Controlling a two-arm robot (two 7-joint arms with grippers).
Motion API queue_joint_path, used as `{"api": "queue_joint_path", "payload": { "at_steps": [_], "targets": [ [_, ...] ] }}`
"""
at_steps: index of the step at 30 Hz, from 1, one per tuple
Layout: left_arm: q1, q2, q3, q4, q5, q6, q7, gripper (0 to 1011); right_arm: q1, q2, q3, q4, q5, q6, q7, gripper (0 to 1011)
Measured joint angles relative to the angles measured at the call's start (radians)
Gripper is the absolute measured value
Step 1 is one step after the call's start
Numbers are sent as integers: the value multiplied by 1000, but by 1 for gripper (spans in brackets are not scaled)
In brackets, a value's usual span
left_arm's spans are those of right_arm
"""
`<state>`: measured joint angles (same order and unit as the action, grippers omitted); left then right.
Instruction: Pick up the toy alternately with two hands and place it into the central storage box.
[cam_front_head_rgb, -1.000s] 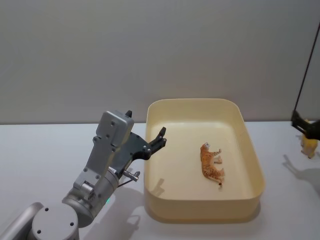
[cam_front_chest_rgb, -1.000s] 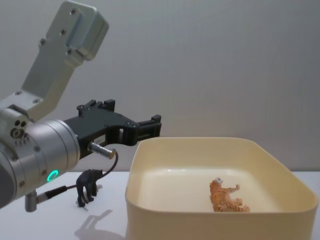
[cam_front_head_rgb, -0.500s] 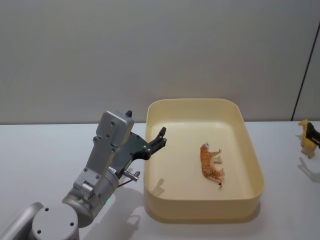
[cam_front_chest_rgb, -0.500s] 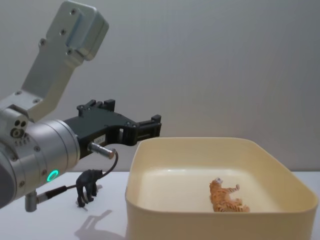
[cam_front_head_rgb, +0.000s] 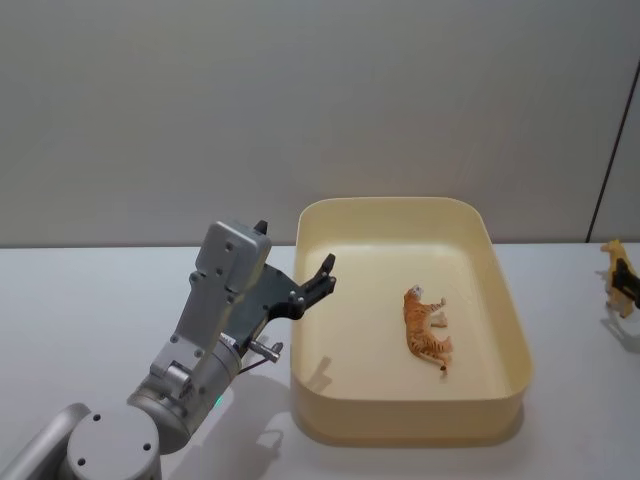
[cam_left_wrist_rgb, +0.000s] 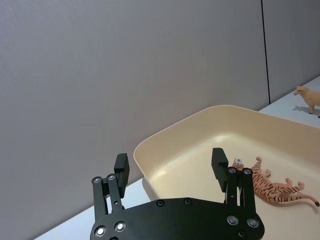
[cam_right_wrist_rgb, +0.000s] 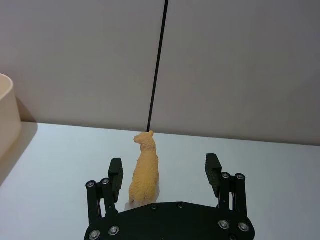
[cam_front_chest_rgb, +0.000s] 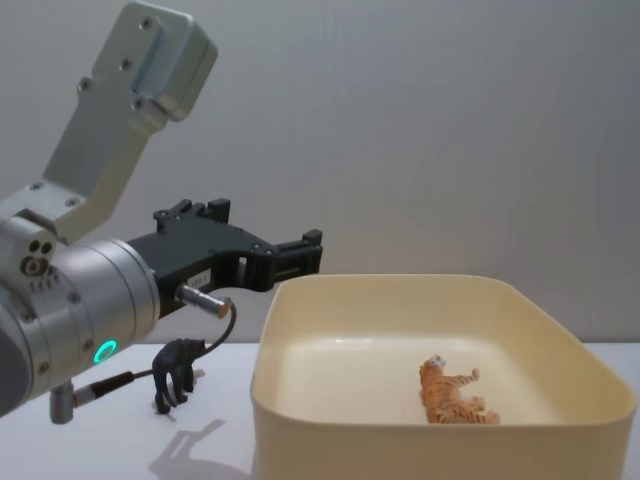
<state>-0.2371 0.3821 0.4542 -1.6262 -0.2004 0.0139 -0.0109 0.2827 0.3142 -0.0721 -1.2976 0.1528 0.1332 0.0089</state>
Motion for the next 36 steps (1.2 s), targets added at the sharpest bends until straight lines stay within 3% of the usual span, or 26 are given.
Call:
{"api": "queue_joint_path", "payload": {
  "at_steps": [14,18,36],
  "targets": [
    [0,0,0,0,0,0,0,1001,109,-50,-40,197,-35,-38,-23,998],
    [0,0,0,0,0,0,0,1001,128,-59,-48,233,-41,-47,-24,941],
    [0,0,0,0,0,0,0,1001,168,-77,-63,304,-52,-64,-26,413]
  ]
}}
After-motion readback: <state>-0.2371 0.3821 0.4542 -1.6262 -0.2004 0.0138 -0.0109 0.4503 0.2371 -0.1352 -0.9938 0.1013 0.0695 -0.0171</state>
